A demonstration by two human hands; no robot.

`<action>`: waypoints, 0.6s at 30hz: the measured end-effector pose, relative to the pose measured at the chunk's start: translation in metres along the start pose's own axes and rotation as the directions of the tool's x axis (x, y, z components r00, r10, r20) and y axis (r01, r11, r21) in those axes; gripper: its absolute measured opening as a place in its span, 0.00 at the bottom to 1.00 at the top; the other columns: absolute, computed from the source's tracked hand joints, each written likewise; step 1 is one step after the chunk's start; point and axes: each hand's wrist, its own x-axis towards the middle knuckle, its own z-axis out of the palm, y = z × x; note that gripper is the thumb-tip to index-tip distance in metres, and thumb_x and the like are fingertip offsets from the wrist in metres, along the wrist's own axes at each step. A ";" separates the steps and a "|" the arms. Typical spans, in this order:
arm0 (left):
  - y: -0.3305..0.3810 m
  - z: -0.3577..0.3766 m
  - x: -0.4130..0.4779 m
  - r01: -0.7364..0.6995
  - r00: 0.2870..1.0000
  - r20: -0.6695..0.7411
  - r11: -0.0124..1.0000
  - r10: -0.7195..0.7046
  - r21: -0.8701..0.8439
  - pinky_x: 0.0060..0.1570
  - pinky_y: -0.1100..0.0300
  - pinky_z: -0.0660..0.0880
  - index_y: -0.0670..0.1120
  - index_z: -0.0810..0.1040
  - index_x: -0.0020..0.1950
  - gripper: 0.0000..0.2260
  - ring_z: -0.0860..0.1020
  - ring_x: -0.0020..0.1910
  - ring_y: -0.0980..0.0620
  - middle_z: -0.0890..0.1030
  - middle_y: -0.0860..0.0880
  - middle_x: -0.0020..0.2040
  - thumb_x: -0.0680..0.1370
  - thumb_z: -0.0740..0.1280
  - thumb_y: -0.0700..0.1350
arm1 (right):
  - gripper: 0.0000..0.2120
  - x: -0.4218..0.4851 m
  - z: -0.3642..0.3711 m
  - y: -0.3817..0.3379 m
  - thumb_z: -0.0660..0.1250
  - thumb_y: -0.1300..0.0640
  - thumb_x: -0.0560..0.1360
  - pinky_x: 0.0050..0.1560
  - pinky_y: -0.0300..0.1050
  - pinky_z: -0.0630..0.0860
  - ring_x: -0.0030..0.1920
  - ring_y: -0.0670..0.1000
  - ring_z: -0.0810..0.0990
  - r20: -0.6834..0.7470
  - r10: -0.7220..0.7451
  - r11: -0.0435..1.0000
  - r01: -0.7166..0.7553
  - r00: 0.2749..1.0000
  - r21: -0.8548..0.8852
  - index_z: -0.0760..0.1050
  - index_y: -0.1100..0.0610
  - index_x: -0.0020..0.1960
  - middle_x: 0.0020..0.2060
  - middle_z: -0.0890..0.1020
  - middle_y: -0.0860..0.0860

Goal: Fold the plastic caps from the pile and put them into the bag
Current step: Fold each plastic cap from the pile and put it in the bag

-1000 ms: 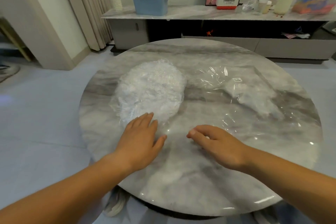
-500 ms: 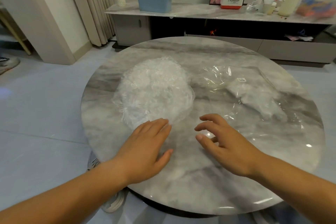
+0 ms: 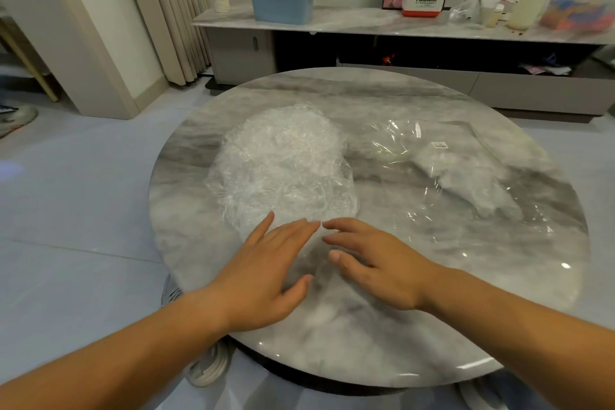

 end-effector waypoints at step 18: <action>-0.042 -0.049 0.049 0.536 0.752 -0.025 0.634 -0.658 -0.557 0.54 0.60 0.70 0.48 0.79 0.56 0.12 0.75 0.54 0.53 0.79 0.51 0.59 0.84 0.58 0.51 | 0.36 -0.009 0.014 0.006 0.44 0.33 0.78 0.75 0.39 0.59 0.73 0.40 0.60 0.016 -0.072 0.991 0.073 0.997 -0.114 0.69 0.52 0.75 0.73 0.68 0.43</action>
